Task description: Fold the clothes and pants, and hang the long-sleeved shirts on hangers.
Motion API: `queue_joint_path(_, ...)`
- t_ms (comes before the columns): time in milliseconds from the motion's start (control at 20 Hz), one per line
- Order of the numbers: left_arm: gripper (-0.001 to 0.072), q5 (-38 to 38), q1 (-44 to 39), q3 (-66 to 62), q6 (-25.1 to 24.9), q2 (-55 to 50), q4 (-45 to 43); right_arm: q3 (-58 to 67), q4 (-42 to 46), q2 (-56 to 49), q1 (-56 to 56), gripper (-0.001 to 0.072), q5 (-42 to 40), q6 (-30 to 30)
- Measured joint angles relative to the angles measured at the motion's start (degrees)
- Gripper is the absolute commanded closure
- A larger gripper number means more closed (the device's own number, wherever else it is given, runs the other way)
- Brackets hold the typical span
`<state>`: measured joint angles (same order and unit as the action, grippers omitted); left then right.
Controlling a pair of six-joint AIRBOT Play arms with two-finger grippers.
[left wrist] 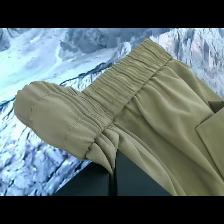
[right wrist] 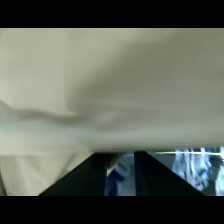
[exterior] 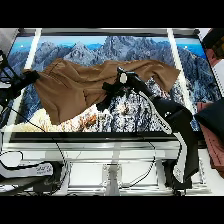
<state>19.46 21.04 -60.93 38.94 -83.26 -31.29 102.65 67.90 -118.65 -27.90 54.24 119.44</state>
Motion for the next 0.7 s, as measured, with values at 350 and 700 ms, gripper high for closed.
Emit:
queue_joint_path(350, 0.0679, 1.16, 0.0, 0.02, 0.02, 1.64, 0.0, 2.67, 1.07, 0.33, 1.29, 0.0704, 0.26, -4.9)
queue_joint_path(700, 0.068, -6.82, 0.0, 0.02, 0.02, 10.1, 0.07, 9.9, 10.99, 11.72, 7.54, 0.0704, 13.6, -17.31)
